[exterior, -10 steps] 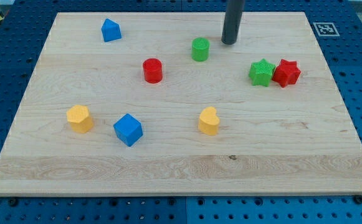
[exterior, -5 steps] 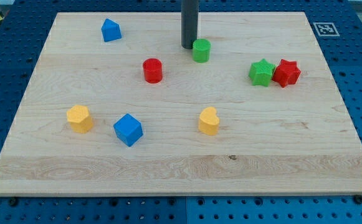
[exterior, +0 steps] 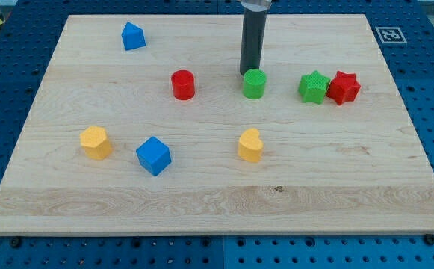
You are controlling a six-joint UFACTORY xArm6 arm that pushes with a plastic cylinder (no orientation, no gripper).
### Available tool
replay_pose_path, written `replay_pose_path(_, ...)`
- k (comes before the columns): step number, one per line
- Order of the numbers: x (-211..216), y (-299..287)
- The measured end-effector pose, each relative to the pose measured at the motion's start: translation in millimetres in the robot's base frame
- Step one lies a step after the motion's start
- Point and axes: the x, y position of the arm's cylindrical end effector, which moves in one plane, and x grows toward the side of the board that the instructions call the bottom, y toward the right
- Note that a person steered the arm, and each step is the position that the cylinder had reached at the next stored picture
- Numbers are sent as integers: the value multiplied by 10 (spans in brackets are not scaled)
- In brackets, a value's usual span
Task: Push the green circle closer to the green star
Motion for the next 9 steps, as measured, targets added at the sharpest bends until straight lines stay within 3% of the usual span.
replay_pose_path(3,240,-667)
replay_pose_path(5,279,-133)
replay_pose_path(9,394,322)
